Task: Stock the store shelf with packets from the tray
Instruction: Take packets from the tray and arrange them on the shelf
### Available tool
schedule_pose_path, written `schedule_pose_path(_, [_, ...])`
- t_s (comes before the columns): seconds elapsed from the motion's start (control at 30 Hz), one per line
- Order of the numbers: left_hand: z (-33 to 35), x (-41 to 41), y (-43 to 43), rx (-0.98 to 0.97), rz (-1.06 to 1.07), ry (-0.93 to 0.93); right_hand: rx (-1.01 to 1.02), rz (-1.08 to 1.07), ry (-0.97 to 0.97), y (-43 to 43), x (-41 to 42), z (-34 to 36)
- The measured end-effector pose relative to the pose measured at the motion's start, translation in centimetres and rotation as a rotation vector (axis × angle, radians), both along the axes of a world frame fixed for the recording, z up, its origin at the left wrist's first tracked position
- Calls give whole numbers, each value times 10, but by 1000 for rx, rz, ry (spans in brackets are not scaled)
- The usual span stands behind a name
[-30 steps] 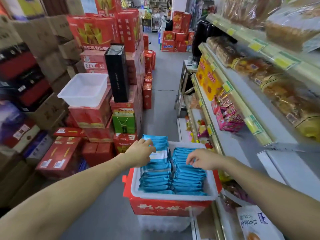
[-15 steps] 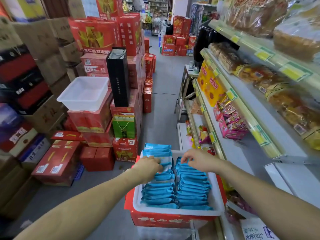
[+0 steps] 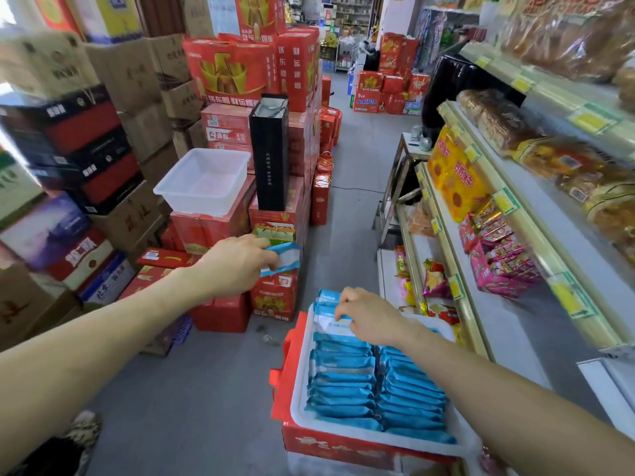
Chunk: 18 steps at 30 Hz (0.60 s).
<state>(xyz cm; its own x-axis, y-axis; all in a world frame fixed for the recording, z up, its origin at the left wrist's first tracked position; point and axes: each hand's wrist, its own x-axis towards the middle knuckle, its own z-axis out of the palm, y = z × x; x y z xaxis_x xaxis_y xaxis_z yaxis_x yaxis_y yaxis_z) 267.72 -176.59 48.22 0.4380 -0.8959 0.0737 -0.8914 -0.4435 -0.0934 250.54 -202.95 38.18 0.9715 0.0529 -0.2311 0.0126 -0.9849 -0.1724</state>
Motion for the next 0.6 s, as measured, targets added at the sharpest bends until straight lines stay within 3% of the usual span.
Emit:
schedule_pose_path(0.33, [-13,13,23,47,65,104,-8,117,136,8,3,-7])
schedule_pose_path(0.43, [-12,17,9,51,34,136,-44,131,127,7,1,-9])
schedule_pose_path(0.6, [0,28,-29,23,-62,177,60,57,129,-8,-6,11])
